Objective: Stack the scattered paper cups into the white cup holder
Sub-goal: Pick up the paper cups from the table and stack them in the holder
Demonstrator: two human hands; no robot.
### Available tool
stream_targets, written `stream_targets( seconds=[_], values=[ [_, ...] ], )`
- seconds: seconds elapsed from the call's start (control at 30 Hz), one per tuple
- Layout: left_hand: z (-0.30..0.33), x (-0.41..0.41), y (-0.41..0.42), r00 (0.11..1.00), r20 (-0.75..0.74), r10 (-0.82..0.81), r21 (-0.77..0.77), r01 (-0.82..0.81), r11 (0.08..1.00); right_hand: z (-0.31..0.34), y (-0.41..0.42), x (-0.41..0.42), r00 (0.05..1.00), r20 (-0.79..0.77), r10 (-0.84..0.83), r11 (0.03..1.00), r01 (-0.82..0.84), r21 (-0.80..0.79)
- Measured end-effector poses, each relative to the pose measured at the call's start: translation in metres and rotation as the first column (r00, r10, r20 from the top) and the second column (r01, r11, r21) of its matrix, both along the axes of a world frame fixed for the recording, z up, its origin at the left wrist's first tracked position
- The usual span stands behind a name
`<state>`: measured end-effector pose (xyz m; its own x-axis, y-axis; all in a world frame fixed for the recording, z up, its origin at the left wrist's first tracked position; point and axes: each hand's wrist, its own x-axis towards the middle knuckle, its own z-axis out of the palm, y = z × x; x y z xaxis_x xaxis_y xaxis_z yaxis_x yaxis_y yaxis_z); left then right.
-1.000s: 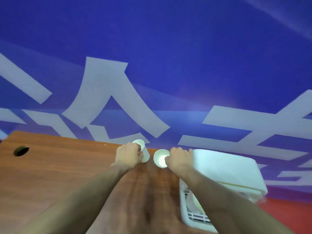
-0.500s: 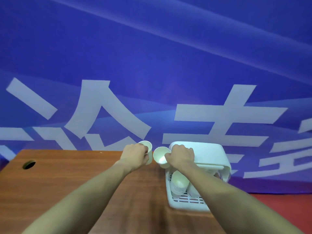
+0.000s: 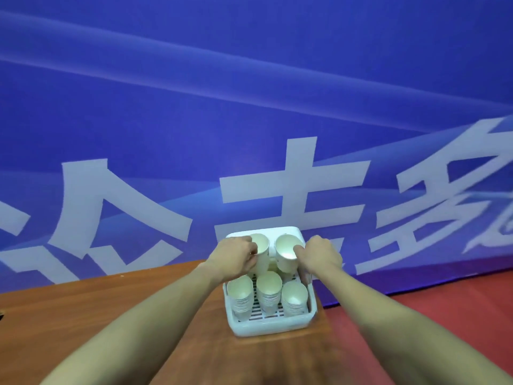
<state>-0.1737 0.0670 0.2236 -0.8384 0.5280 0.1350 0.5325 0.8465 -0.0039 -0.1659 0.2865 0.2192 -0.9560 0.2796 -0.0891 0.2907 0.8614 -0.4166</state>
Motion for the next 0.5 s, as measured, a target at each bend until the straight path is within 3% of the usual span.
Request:
stream_targets(
  seconds=[0.23, 0.5],
  values=[
    [-0.028, 0.014, 0.071, 0.978, 0.112, -0.175, -0.059, 0.182, 0.982, -0.018, 0.069, 0.021, 0.990, 0.054, -0.128, 0.992, 0.129, 0.000],
    [-0.064, 0.014, 0.103, 0.978, 0.125, -0.167, -0.223, 0.191, 0.956, -0.053, 0.107, 0.041, 0.980, 0.116, -0.161, 0.986, 0.164, -0.017]
  ],
)
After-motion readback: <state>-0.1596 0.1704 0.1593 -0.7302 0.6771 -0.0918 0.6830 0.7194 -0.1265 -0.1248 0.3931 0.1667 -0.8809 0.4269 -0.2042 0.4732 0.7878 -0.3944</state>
